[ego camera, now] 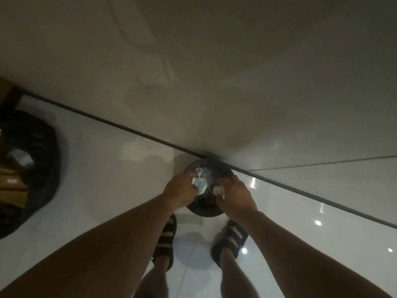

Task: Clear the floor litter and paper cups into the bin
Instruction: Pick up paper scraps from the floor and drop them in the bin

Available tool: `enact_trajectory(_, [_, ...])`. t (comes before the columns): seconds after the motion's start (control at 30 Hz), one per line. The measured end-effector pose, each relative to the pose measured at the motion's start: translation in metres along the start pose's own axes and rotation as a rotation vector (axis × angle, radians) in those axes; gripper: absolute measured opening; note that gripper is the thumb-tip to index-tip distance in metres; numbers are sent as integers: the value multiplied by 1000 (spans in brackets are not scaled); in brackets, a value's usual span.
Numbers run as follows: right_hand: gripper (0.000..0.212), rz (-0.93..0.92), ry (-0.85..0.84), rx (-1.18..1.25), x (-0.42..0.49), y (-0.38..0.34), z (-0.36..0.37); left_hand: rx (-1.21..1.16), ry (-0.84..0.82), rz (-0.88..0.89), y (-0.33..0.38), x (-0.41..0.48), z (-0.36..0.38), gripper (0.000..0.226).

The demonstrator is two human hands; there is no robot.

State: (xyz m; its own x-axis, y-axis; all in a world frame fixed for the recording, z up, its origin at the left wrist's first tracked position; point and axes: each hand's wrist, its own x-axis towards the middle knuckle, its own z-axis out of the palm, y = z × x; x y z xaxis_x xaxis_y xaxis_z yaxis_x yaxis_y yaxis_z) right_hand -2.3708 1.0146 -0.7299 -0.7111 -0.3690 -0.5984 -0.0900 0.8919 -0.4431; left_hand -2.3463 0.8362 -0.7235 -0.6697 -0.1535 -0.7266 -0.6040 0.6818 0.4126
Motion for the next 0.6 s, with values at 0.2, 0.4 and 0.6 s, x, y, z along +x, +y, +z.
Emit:
enact_trajectory(0.2, [64, 66, 37, 36, 24, 10, 57, -76, -117, 10, -39, 43, 26, 57])
enact_trajectory(0.4, [68, 152, 5, -10, -16, -3, 37, 70, -138, -1, -55, 13, -15, 64])
enact_trajectory(0.6, [73, 203, 86, -16, -84, -59, -27, 258, -32, 222, -1, -57, -96, 53])
